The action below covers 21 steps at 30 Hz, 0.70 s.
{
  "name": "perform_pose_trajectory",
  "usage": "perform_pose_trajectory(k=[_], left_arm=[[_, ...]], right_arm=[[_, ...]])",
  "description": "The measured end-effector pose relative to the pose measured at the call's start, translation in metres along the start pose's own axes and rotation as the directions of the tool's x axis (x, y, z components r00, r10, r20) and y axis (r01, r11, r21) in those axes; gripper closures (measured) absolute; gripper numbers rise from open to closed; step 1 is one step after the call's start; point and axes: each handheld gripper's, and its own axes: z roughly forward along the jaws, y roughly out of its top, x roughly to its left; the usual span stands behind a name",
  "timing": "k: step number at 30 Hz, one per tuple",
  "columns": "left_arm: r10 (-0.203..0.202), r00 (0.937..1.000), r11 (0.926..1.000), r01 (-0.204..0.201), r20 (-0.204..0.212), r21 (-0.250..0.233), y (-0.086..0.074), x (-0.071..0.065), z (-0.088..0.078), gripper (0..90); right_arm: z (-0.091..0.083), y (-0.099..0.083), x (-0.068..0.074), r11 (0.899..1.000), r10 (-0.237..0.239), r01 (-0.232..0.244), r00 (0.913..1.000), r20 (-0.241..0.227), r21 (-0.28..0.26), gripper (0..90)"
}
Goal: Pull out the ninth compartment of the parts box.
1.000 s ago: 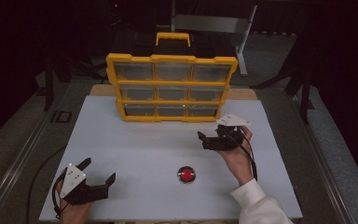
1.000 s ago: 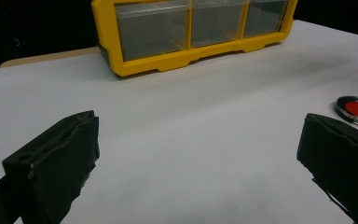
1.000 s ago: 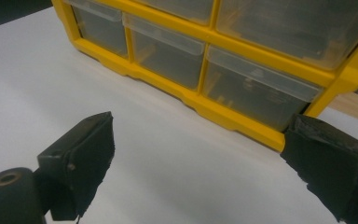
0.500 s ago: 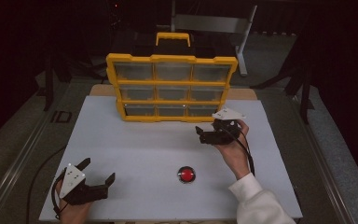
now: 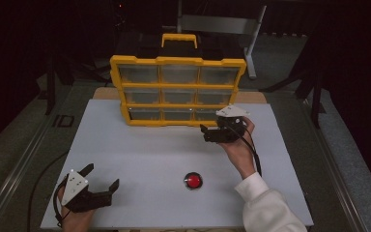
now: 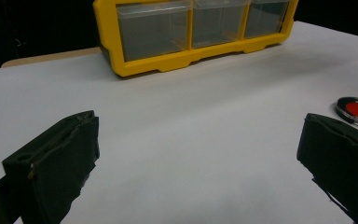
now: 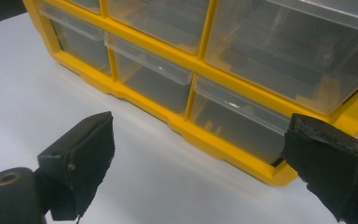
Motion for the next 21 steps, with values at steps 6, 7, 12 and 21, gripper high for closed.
perform_pose_trajectory(k=[6,7,12,21], left_arm=[[0.004,1.0000,1.0000,-0.004,0.006,0.003,0.000,-0.001,0.001,0.0],[0.004,1.0000,1.0000,-0.004,0.005,0.003,0.000,-0.001,0.000,0.0],[0.002,1.0000,1.0000,-0.002,0.007,0.004,0.000,-0.001,0.001,0.0],[0.001,1.0000,1.0000,-0.001,0.006,0.002,-0.001,-0.001,0.000,0.0]], right_arm=[[0.007,0.004,-0.001,1.000,-0.020,0.020,0.9998,0.009,-0.009,8.7],[0.008,0.005,-0.001,1.000,-0.019,0.019,0.9998,0.011,-0.010,8.7],[0.015,0.009,-0.003,0.999,-0.031,0.032,0.9993,0.022,-0.013,8.7],[0.028,0.017,-0.005,0.998,-0.057,0.057,0.9977,0.037,0.008,8.7]])
